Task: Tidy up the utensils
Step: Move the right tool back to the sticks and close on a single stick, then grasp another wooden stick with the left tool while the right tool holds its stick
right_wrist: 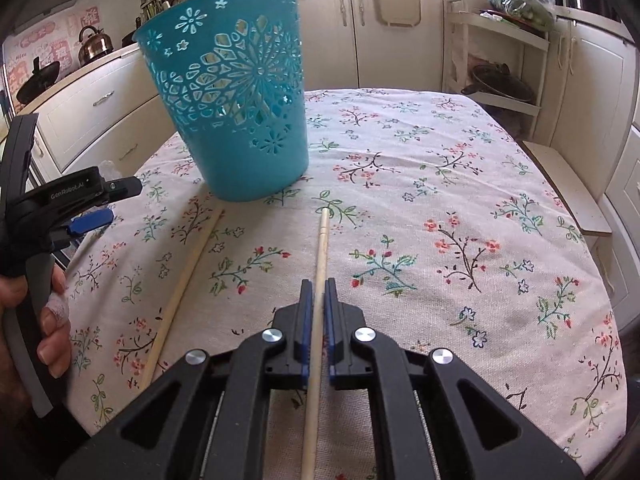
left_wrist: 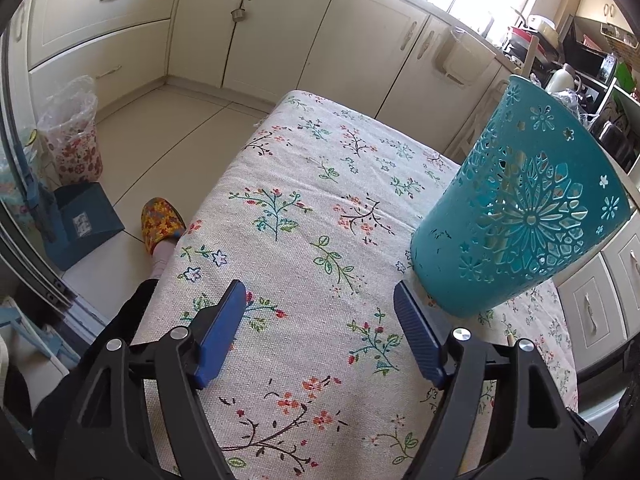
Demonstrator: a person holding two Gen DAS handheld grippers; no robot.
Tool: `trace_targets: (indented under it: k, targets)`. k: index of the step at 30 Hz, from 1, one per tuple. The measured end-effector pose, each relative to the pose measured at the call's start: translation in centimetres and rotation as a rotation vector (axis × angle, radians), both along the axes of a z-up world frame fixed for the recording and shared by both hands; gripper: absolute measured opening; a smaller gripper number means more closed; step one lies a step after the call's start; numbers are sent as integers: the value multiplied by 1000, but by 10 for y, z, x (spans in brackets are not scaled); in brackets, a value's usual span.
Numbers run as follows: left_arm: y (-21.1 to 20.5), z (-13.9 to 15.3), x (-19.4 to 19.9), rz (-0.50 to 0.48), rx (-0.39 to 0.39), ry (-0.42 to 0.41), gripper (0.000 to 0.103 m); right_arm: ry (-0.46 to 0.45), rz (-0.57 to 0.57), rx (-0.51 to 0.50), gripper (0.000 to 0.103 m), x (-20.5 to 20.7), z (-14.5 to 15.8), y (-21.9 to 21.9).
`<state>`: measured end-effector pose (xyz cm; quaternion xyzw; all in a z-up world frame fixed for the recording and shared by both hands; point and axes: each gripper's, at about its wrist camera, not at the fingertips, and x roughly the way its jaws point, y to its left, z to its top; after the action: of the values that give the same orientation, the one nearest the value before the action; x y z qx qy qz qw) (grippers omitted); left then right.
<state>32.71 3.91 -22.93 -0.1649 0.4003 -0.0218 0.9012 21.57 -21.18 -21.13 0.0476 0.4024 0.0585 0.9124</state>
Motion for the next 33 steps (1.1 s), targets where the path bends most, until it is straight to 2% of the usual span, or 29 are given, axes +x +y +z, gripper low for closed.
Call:
trace_targets:
  k: [5, 10, 13, 16, 18, 23, 25, 27, 28, 30, 33]
  targets:
    - [-12, 1, 4, -37, 54, 17, 81, -5, -2, 11, 7, 2, -1, -2]
    - [-6, 2, 2, -34, -4, -1, 81, -19, -3, 15, 8, -1, -1, -3]
    - [-1, 2, -1, -23, -21, -12, 81, 16, -7, 24, 9, 2, 1, -3]
    - [9, 2, -5, 6, -55, -25, 81, 83, -11, 90, 28, 11, 6, -3]
    - [13, 1, -6, 23, -78, -25, 82, 119, 7, 76, 41, 19, 10, 4]
    - [2, 1, -2, 4, -27, -11, 82, 121, -5, 39, 41, 29, 8, 10]
    - [-2, 1, 0, -4, -3, -1, 83, 115, 1, 21, 40, 32, 8, 11]
    - [-6, 2, 1, -15, 25, 6, 83, 117, 2, -26, 29, 35, 8, 13]
    - [-7, 2, 2, -16, 33, 9, 83, 116, 4, -46, 27, 37, 8, 13]
    - [-9, 4, 0, -15, 51, 6, 83, 97, 5, -52, 14, 36, 5, 9]
    - [-24, 9, -8, -69, 109, 37, 83, 88, 5, -23, 6, 35, 4, -3]
